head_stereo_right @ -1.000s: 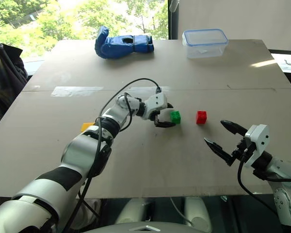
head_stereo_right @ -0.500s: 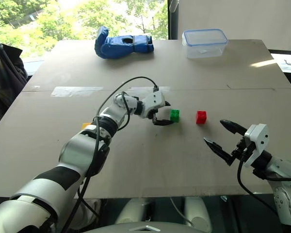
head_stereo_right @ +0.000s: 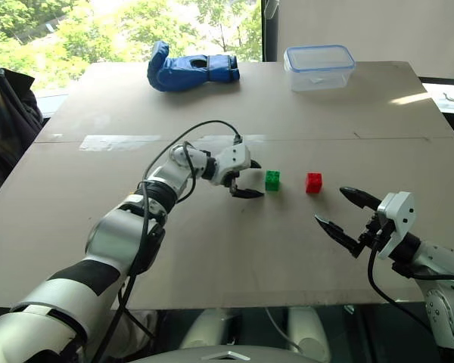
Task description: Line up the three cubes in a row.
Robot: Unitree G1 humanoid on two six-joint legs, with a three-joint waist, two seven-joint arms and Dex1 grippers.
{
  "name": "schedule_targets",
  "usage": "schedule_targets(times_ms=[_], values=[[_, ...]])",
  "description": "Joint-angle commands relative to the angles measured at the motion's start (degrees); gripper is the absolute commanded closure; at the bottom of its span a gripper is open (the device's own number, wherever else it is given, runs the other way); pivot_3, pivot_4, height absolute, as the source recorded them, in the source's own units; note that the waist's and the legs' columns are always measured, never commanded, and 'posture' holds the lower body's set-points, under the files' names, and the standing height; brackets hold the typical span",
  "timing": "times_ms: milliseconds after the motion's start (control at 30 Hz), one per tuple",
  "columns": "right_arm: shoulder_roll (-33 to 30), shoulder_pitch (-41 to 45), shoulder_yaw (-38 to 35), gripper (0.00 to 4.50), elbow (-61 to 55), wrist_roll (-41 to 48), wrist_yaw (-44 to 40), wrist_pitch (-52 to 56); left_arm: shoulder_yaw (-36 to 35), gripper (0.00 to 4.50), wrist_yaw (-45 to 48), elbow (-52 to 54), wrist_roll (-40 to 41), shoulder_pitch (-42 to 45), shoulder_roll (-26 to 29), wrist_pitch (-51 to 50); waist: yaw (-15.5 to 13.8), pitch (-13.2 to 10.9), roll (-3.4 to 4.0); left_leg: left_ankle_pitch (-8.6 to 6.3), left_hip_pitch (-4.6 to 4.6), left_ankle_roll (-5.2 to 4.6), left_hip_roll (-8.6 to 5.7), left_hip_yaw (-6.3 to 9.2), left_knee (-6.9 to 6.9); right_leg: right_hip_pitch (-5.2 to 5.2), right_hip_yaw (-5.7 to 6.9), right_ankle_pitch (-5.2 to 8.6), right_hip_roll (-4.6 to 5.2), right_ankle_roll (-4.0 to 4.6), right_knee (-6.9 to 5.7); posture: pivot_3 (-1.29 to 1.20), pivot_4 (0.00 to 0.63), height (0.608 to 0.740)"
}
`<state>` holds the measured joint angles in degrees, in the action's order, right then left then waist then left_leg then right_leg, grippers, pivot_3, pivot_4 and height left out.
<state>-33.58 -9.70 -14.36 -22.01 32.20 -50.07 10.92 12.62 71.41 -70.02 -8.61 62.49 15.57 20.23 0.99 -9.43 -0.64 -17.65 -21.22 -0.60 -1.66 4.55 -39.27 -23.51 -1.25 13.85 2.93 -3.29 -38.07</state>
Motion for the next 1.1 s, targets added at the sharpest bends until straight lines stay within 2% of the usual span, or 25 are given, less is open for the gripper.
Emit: schedule_targets(times_ms=[33, 167, 333, 433, 533, 633, 733, 800, 867, 1100], values=[[-0.7, 0.5, -0.2, 0.0, -1.7, 0.9, -0.6, 0.0, -2.9, 0.03, 6.7, 8.8, 5.2, -2.7, 2.2, -2.2, 0.0, 0.0, 0.0, 0.0, 0.0, 0.0, 0.0, 0.0, 0.0, 0.0, 0.0, 0.0, 0.0, 0.0, 0.0, 0.0, 0.15, 0.74], [-0.9, 1.1, 0.0, 0.0, -1.8, 1.7, -1.9, 0.1, -6.3, 0.03, 10.6, 32.7, 14.0, -11.4, 6.4, -15.8, 0.1, 0.0, 0.03, 0.01, -0.03, 0.01, 0.06, 0.05, 0.0, -0.02, 0.01, 0.0, 0.01, 0.01, 0.0, 0.0, 0.15, 0.74], [-1.2, 2.8, 0.7, 0.0, -2.5, 4.0, -3.7, 0.9, -13.1, 0.03, 3.2, 65.7, 23.0, -27.3, 13.9, -36.9, 0.5, 0.0, 0.1, 0.01, -0.02, 0.03, 0.32, 0.05, 0.0, -0.03, -0.03, 0.0, 0.02, 0.01, 0.02, 0.0, 0.15, 0.74], [-1.3, 4.2, 1.7, 0.0, -2.6, 5.0, -4.4, 1.8, -17.8, 0.03, -2.4, 79.5, 25.1, -38.0, 18.5, -43.5, 1.1, 0.0, 0.17, 0.0, 0.07, 0.04, 0.37, 0.03, 0.08, -0.02, -0.14, 0.0, 0.02, 0.02, 0.03, 0.0, 0.15, 0.74], [-1.3, 5.8, 3.1, 0.0, -1.8, 5.0, -4.7, 2.3, -22.7, 0.03, -5.8, 87.2, 27.1, -47.5, 22.7, -47.9, 0.8, 0.0, 0.17, -0.01, 0.11, 0.02, 0.38, 0.04, 0.07, 0.01, -0.12, 0.0, 0.04, 0.03, 0.02, 0.0, 0.15, 0.74], [-1.3, 7.4, 4.5, 0.0, -0.5, 5.0, -5.8, 2.7, -24.3, 0.03, -5.5, 87.1, 25.7, -53.6, 27.5, -45.5, -0.1, 0.0, 0.17, -0.01, 0.23, 0.02, 0.37, 0.05, 0.07, 0.12, -0.08, 0.0, 0.04, 0.03, 0.03, 0.0, 0.15, 0.74], [-1.6, 9.6, 5.8, 0.0, 1.2, 4.5, -7.2, 2.7, -21.8, 0.03, -2.8, 80.9, 20.9, -54.7, 34.5, -38.5, -0.6, 0.0, 0.18, -0.01, 0.39, 0.02, 0.36, 0.09, 0.09, 0.31, 0.02, 0.01, 0.03, 0.04, 0.09, 0.0, 0.15, 0.74], [-1.8, 10.8, 6.1, 0.0, 2.0, 4.6, -7.7, 3.0, -19.4, 0.03, 0.8, 76.1, 18.9, -52.3, 39.2, -34.4, -0.6, 0.0, 0.2, -0.01, 0.41, 0.02, 0.33, 0.08, 0.1, 0.33, 0.02, 0.01, 0.02, 0.05, 0.11, 0.0, 0.15, 0.74], [-2.1, 11.3, 6.2, 0.0, 2.2, 4.6, -8.0, 3.1, -17.3, 0.03, 3.0, 71.9, 18.2, -48.3, 41.7, -32.6, -0.7, 0.0, 0.2, -0.01, 0.39, 0.01, 0.3, 0.08, 0.1, 0.33, 0.03, 0.01, 0.01, 0.05, 0.14, 0.0, 0.15, 0.74], [-1.5, 10.3, 6.9, 0.0, 0.7, 4.6, -7.3, 3.4, -7.3, 0.03, 12.1, 57.5, 12.7, -31.6, 45.3, -27.9, -0.1, -0.1, 0.16, -0.02, 0.34, 0.01, 0.19, 0.08, 0.13, 0.31, 0.07, 0.02, -0.03, 0.05, 0.15, 0.0, 0.15, 0.74]])
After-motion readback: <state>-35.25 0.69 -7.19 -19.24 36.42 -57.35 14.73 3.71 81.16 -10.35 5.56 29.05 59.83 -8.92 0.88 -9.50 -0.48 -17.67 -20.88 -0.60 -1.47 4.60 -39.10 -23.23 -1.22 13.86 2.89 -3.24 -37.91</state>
